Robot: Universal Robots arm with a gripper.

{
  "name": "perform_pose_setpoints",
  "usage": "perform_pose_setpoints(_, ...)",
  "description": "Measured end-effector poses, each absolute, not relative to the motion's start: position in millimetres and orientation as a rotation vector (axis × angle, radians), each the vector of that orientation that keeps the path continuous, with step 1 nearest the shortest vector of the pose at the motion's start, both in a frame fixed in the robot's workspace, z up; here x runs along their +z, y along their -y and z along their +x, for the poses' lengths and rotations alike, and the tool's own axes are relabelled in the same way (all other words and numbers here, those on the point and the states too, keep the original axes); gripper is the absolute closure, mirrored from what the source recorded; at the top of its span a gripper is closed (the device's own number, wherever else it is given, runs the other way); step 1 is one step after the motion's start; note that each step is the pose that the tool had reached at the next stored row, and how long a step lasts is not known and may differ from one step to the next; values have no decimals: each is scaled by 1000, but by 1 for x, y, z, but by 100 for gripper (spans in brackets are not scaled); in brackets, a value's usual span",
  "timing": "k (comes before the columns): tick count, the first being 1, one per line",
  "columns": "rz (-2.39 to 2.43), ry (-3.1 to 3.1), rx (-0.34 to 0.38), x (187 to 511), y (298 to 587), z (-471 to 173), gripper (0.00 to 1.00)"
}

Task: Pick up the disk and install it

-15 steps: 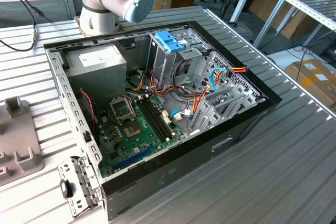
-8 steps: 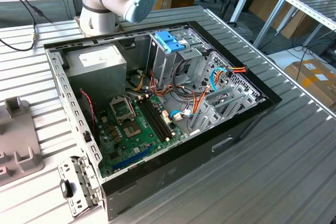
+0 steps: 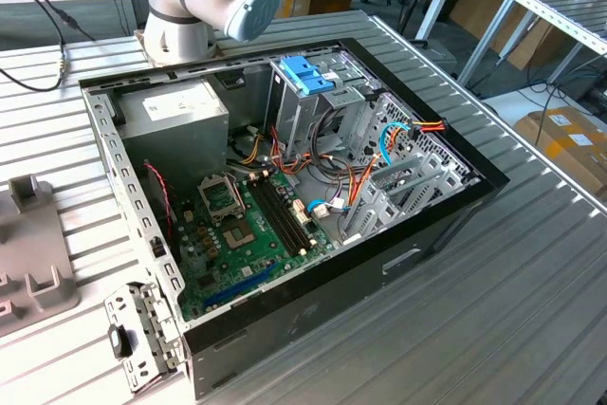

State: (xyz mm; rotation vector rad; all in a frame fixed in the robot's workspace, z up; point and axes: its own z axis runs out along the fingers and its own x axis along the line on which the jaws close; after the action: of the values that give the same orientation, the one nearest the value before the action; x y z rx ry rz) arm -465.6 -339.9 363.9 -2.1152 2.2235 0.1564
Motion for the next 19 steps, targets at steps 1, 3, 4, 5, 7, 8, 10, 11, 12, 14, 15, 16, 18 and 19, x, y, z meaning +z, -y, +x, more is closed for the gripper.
perform_pose_setpoints(1, -2114, -2223, 158, 365, 340, -466, 63)
perform_pose_setpoints(3, -2113, -2222, 160, 368, 341, -466, 63)
perform_pose_setpoints(4, -2113, -2221, 161, 369, 341, -466, 63)
perform_pose_setpoints(5, -2113, -2221, 161, 370, 341, -466, 63)
perform_pose_setpoints(7, -2112, -2220, 163, 372, 341, -466, 63)
perform_pose_setpoints(8, -2112, -2220, 163, 373, 341, -466, 63)
perform_pose_setpoints(10, -2112, -2220, 164, 374, 341, -466, 63)
perform_pose_setpoints(11, -2111, -2219, 165, 375, 341, -466, 63)
perform_pose_setpoints(12, -2111, -2219, 165, 376, 341, -465, 63)
perform_pose_setpoints(14, -2111, -2219, 166, 379, 341, -465, 63)
perform_pose_setpoints(15, -2110, -2218, 166, 380, 341, -465, 63)
perform_pose_setpoints(16, -2110, -2218, 167, 381, 341, -465, 63)
perform_pose_setpoints(18, -2110, -2218, 168, 383, 341, -465, 63)
perform_pose_setpoints(19, -2110, -2217, 168, 384, 341, -465, 63)
